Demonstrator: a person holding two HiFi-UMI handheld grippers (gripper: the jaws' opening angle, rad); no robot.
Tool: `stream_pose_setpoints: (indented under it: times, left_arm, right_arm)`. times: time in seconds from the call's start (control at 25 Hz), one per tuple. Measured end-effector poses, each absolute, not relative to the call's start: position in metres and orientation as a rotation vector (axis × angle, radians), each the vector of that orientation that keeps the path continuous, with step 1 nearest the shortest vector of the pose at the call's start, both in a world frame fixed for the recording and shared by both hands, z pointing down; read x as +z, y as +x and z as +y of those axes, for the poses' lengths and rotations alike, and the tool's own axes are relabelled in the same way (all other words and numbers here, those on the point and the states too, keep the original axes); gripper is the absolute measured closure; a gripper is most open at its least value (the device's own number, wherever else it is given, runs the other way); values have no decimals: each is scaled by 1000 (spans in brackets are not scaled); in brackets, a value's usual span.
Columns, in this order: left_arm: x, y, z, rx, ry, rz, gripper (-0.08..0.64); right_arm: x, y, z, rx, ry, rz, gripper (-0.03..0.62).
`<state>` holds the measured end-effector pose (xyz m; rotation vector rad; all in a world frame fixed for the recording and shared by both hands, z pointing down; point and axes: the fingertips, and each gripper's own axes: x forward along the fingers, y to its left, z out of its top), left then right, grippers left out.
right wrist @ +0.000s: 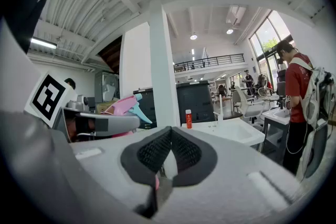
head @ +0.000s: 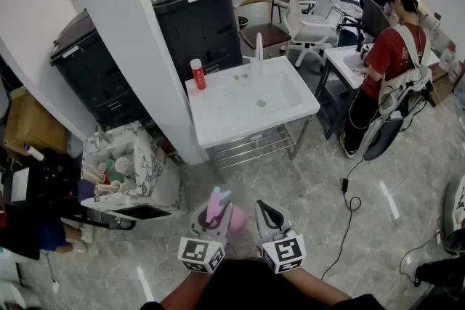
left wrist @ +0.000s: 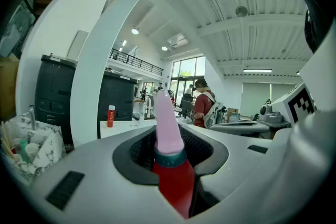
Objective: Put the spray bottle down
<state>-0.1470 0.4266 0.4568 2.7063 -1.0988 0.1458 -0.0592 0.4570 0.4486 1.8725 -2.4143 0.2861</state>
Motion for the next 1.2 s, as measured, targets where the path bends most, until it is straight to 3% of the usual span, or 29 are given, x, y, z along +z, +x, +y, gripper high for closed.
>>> stream_pose_setpoints:
  times: [0.36,1.2]
  left_arm:
    - [483,-132,367,185,2686,-1039,419]
    - [480,-123,69,117,2721,-1101,417]
  right_arm:
    - [476,-29,396,361,1944,-2349,595]
    - [478,-4,125,328,1962,-2260,595]
